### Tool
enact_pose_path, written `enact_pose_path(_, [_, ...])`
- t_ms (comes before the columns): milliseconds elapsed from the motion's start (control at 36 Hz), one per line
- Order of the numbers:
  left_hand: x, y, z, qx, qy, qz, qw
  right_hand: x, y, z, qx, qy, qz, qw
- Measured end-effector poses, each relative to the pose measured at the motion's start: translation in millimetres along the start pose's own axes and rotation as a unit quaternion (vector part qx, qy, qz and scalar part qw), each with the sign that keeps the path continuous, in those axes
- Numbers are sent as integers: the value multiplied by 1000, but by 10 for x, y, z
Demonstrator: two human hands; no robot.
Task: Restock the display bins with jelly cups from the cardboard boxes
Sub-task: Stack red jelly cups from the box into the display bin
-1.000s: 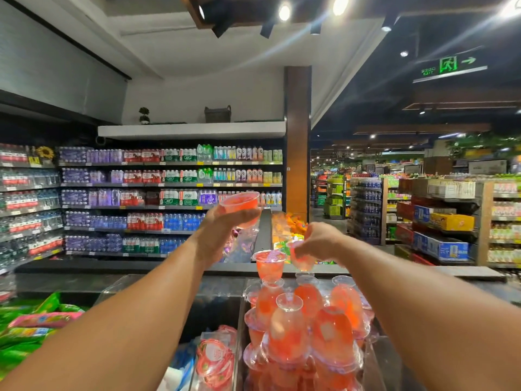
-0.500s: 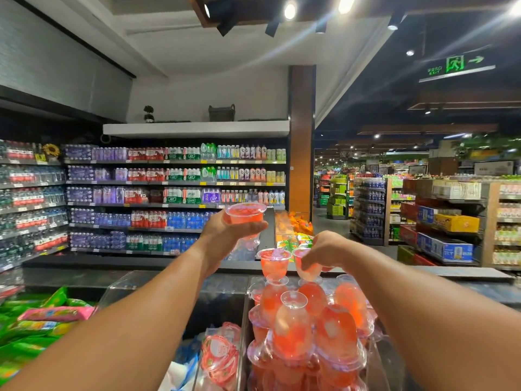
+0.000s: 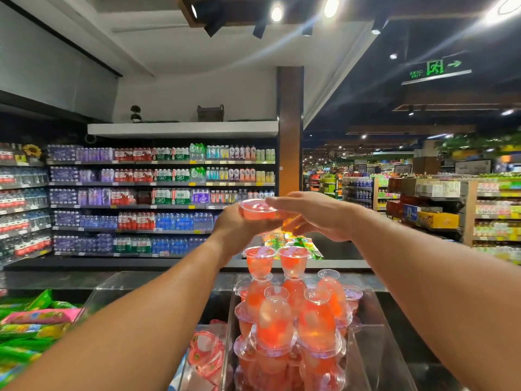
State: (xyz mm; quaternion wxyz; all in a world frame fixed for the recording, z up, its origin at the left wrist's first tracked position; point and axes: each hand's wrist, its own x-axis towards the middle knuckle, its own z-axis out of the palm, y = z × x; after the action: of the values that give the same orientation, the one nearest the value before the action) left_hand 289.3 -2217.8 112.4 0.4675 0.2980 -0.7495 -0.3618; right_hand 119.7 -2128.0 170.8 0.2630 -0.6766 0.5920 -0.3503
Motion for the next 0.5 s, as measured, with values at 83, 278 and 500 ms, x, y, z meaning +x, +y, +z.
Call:
enact_pose_path(83, [56,90,163,41,38,7,998,-68,-156,14,-84,40,2,996])
enact_pose_path(278, [41,254,473,108,59,12,992,-68,-8,-65,25,131,2,991])
enact_pose_path(500, [-5,266,485,107,-5,20,994,-24,109,-178,-38,173,0,984])
